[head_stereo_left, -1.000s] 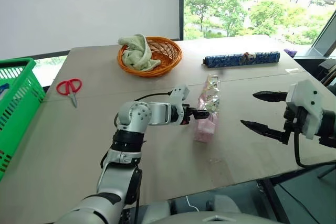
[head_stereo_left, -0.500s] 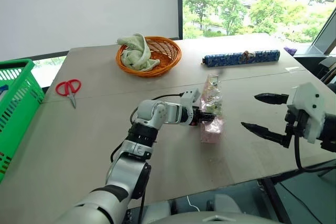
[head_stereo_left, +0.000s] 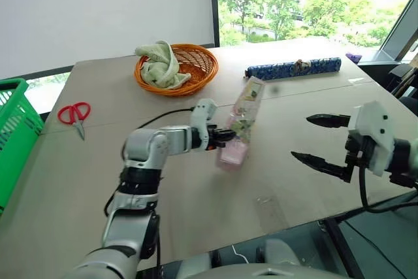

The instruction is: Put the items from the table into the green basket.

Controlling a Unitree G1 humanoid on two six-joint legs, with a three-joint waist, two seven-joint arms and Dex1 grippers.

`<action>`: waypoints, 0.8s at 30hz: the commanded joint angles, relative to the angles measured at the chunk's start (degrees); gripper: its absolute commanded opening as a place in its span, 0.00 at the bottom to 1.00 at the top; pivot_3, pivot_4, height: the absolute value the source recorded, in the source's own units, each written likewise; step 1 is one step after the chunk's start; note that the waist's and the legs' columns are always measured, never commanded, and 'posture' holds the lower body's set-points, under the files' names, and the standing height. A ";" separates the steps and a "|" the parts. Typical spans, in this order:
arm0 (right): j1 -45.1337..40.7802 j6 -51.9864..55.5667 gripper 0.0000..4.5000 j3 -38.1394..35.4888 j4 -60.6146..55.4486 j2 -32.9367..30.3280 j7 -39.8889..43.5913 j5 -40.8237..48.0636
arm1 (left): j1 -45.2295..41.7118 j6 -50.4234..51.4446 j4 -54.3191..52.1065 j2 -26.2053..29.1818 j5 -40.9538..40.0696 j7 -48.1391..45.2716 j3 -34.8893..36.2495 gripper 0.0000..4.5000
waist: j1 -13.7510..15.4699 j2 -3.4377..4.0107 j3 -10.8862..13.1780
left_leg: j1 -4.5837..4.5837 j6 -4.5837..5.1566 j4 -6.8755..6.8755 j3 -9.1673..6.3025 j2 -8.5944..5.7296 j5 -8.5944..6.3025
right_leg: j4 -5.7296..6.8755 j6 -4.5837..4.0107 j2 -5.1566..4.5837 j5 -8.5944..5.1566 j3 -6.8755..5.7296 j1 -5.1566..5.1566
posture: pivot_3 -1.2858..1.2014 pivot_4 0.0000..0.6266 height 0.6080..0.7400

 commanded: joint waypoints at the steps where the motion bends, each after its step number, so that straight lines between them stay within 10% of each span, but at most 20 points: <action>1: -2.77 -3.34 1.00 2.98 1.70 0.73 1.35 -1.70 | 3.27 -1.65 -9.67 4.02 -0.94 0.06 6.26 0.22 | 0.73 -0.03 0.01 | -0.01 0.00 0.02 0.00 0.00 0.00 | 0.00 0.00 0.00 0.00 0.00 0.00 | 0.47 0.00 1.00; 14: -13.48 -12.89 1.00 16.73 13.89 6.19 9.50 -10.00 | 21.23 -0.18 -22.52 17.90 -3.92 -5.15 19.65 0.22 | 6.62 -0.19 0.06 | -0.07 -0.03 0.05 -0.14 -0.01 -0.01 | -0.04 -0.01 -0.05 0.00 -0.19 -0.04 | 0.55 0.00 1.00; 22: -14.24 -13.16 1.00 16.82 14.56 6.97 10.80 -11.17 | 15.87 0.75 -21.29 16.20 -7.61 -5.40 15.47 0.99 | 8.58 -0.28 0.02 | -0.23 -0.30 0.06 -0.27 -0.02 -0.16 | -0.12 -0.02 -0.11 0.01 -0.36 -0.08 | 0.53 0.00 1.00; 24: -13.59 -12.72 1.00 16.08 13.81 6.65 10.36 -11.01 | 13.28 0.29 -19.96 16.78 -6.30 -5.36 12.06 0.99 | 8.35 -0.31 -0.01 | -0.25 -0.30 0.08 -0.28 -0.05 -0.16 | -0.15 -0.02 -0.13 0.02 -0.35 -0.08 | 0.52 0.00 1.00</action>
